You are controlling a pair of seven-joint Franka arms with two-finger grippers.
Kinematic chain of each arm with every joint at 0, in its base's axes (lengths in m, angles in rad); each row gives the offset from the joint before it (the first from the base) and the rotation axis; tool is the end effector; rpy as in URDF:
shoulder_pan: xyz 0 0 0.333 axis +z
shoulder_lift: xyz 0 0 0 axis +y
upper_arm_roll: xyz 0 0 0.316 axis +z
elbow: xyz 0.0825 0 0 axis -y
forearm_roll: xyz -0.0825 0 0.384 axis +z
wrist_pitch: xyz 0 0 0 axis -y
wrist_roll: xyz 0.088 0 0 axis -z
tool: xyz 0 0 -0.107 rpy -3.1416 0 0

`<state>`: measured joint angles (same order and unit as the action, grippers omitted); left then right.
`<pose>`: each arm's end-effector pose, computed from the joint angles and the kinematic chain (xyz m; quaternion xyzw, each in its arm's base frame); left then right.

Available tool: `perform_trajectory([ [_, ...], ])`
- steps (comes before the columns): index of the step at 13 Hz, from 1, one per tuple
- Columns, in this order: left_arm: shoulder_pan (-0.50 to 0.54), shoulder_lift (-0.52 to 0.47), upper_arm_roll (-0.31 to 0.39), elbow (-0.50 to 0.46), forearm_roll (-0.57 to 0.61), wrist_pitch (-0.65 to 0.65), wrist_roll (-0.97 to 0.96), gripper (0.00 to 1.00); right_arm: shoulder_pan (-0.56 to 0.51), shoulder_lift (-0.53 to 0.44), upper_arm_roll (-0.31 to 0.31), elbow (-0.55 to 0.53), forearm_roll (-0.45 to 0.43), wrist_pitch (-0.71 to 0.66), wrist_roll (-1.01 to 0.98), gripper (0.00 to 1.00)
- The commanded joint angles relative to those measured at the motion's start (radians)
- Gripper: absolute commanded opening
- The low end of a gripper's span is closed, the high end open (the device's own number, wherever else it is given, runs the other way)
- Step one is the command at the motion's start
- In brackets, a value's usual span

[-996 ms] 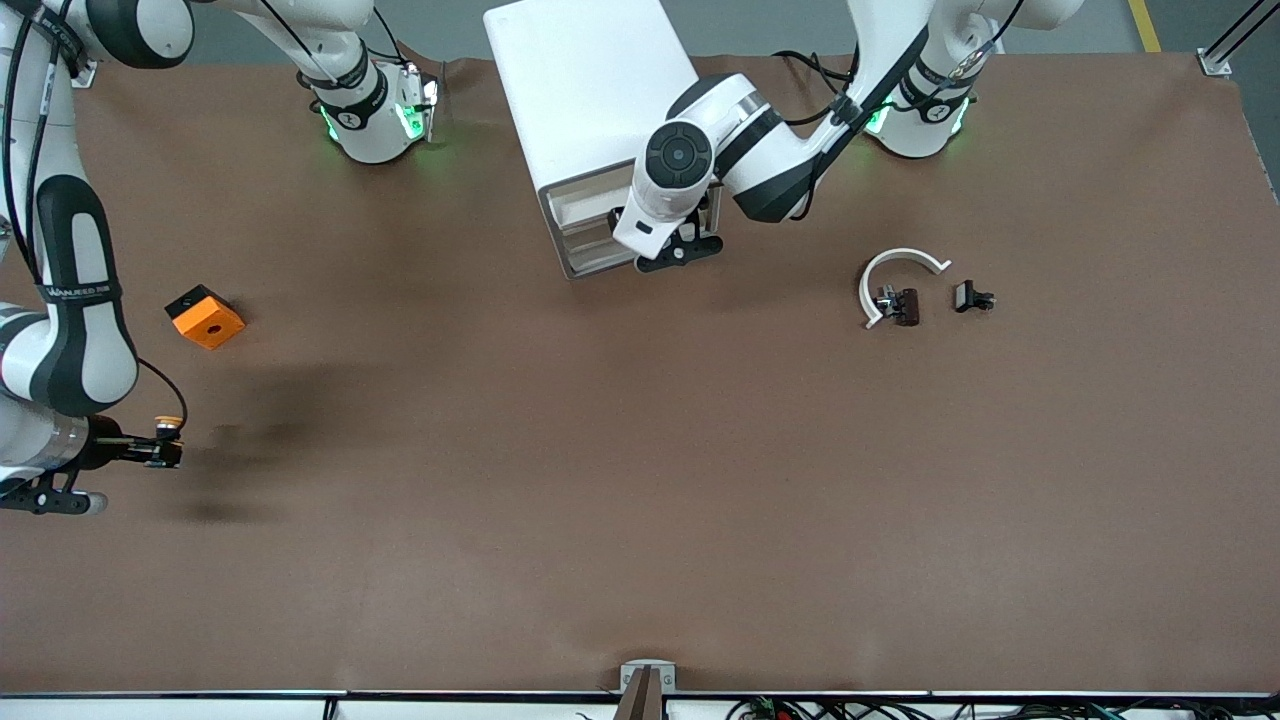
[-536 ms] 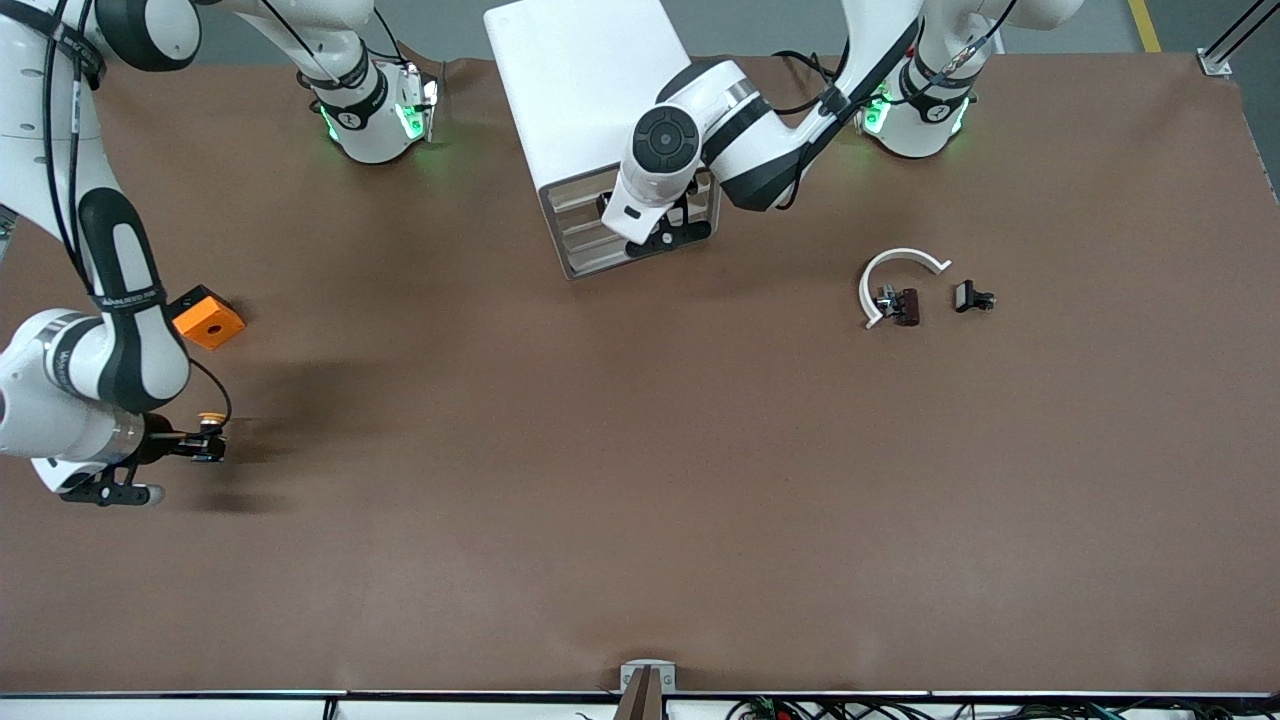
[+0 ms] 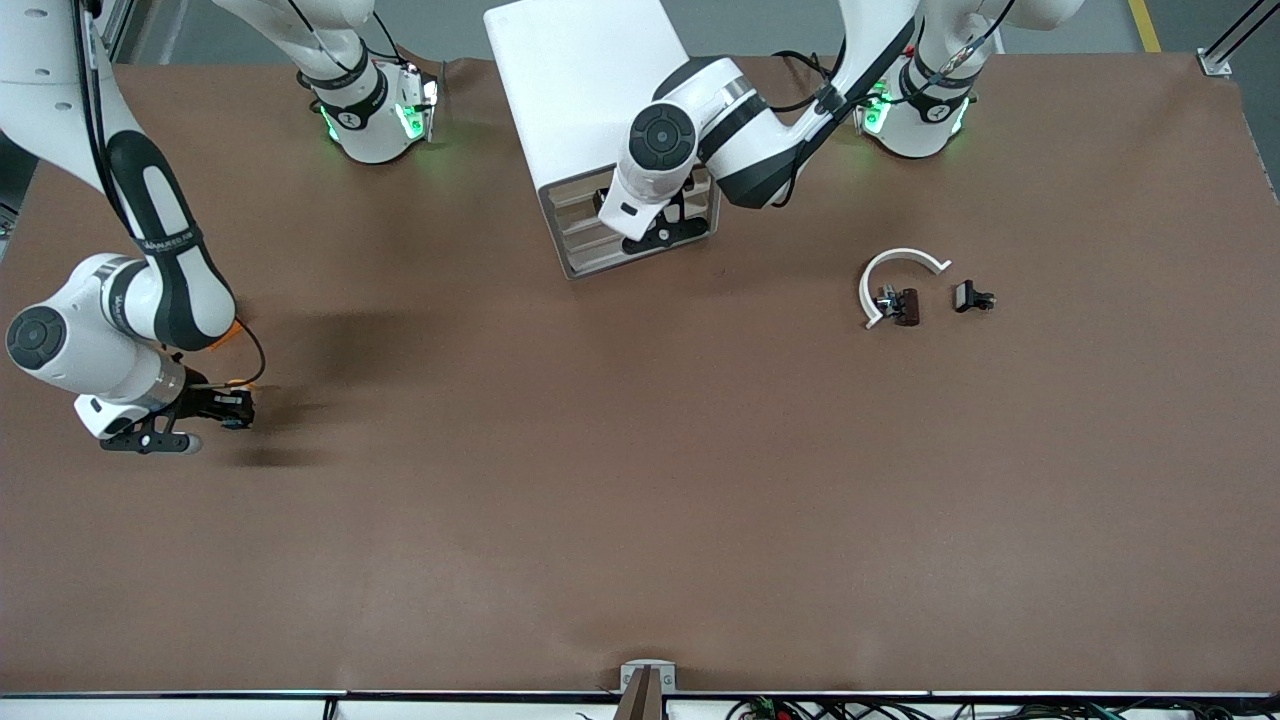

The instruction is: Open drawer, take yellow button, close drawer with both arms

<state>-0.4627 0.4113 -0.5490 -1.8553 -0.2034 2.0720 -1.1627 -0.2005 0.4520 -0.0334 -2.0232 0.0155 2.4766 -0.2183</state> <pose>0.3365 -0.5180 0.3221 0.9692 0.1393 -0.2017 0.0256 0.5863 -0.1393 0.2237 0.9999 -0.0122 0.0003 0.0026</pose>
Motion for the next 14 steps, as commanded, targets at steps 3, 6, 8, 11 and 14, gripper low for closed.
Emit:
perform_trajectory([
  [3,0.129,-0.016,-0.003,0.14,0.086,-0.113,0.006,1.0,-0.006,-0.024,-0.003,-0.045,0.001,0.088,-0.006,0.0],
  [6,0.238,-0.025,-0.003,0.215,0.307,-0.24,0.011,1.0,-0.023,0.019,-0.005,-0.008,0.001,0.111,0.0,0.0],
  [8,0.31,-0.026,-0.005,0.252,0.471,-0.308,0.023,1.0,-0.028,0.048,-0.005,0.024,0.003,0.111,0.0,0.0],
  [11,0.393,-0.048,-0.005,0.284,0.536,-0.325,0.025,1.0,-0.03,0.089,-0.005,0.049,0.003,0.111,0.002,0.0],
  [14,0.496,-0.069,-0.014,0.326,0.539,-0.325,0.07,1.0,-0.031,0.103,-0.005,0.058,0.003,0.111,0.002,0.0],
])
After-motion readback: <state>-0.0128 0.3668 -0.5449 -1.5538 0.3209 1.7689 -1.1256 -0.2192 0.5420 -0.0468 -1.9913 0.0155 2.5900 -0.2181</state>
